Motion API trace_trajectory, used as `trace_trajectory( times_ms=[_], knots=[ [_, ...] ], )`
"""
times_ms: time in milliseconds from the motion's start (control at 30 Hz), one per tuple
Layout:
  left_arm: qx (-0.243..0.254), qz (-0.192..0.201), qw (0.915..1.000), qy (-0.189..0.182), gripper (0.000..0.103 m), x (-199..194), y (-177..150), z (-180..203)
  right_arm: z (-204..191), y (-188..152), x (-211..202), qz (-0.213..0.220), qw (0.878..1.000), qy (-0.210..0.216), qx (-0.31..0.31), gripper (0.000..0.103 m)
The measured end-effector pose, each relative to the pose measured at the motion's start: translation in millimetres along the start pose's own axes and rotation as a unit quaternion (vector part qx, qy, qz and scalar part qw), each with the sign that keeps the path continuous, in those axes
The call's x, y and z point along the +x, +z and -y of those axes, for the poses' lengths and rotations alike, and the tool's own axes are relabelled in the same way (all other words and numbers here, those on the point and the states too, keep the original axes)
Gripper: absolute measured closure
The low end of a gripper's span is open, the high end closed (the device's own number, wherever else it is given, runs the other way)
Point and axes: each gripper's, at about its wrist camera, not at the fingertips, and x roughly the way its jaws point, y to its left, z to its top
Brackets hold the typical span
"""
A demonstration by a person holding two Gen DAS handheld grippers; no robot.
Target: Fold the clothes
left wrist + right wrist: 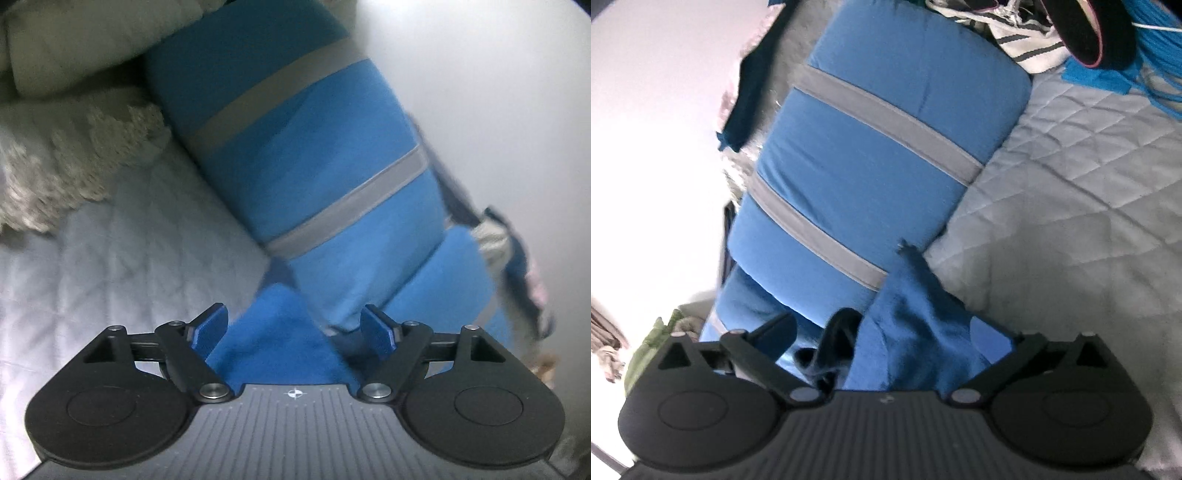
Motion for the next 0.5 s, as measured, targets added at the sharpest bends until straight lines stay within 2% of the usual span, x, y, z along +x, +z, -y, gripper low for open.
trace_trajectory(
  times_ms=[100, 233, 367, 500],
  knots=[
    [0.017, -0.01, 0.9994, 0.029, 0.024, -6.4, -7.2, 1.9, -6.8, -6.9, 0.0, -0.003, 0.998, -0.063, -0.025, 0.0],
    [0.035, -0.023, 0.9972, 0.063, 0.024, -15.3, -17.9, 3.3, -12.4, -18.1, 0.4, -0.004, 0.985, -0.157, -0.064, 0.0],
    [0.053, -0.036, 0.9933, 0.096, 0.024, -24.1, -28.6, 4.6, -5.7, -27.1, -8.1, 0.003, 0.98, -0.191, -0.053, 0.0],
    [0.03, -0.041, 0.9913, 0.122, 0.024, -37.9, -38.7, -6.7, 0.4, -41.0, -22.3, 0.009, 0.974, -0.221, -0.046, 0.0]
  ],
)
